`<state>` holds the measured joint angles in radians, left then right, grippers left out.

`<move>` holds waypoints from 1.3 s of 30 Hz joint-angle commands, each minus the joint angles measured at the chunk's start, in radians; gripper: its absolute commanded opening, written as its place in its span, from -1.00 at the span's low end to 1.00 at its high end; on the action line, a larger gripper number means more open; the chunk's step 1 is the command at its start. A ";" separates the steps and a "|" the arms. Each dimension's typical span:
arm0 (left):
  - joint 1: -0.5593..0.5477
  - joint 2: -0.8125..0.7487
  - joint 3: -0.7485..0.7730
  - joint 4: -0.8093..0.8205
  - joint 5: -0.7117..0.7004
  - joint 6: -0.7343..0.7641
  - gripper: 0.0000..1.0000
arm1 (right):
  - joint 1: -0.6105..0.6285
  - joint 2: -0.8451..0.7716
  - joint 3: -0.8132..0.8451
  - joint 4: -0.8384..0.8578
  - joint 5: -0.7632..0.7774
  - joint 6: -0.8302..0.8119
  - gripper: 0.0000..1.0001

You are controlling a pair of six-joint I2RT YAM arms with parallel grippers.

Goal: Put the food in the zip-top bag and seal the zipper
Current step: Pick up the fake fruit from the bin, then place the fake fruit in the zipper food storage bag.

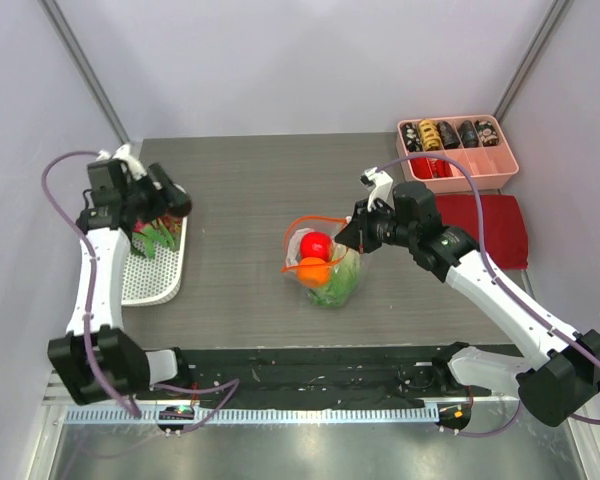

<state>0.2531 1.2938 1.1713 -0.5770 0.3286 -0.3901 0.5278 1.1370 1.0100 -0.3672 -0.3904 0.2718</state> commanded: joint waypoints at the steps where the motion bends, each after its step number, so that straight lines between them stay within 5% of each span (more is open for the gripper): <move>1: -0.290 -0.088 0.074 0.057 0.138 -0.024 -0.34 | -0.003 -0.033 -0.010 0.036 0.024 0.006 -0.99; 8: -0.660 -0.035 0.090 0.203 0.043 -0.113 -0.31 | -0.005 -0.051 -0.036 0.045 0.044 0.012 -0.98; 12: -0.782 0.060 0.114 0.262 -0.017 -0.168 -0.31 | -0.005 -0.066 -0.050 0.060 0.044 0.017 -0.98; 22: -0.936 0.258 0.225 0.324 -0.009 -0.268 -0.32 | -0.005 -0.063 -0.047 0.076 0.042 0.018 -0.98; 39: -1.020 0.285 0.217 0.181 -0.052 -0.360 -0.04 | -0.014 -0.095 -0.071 0.085 0.059 0.020 -0.98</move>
<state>-0.7406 1.5688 1.3464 -0.3347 0.2775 -0.6907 0.5213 1.0725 0.9344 -0.3592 -0.3458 0.2905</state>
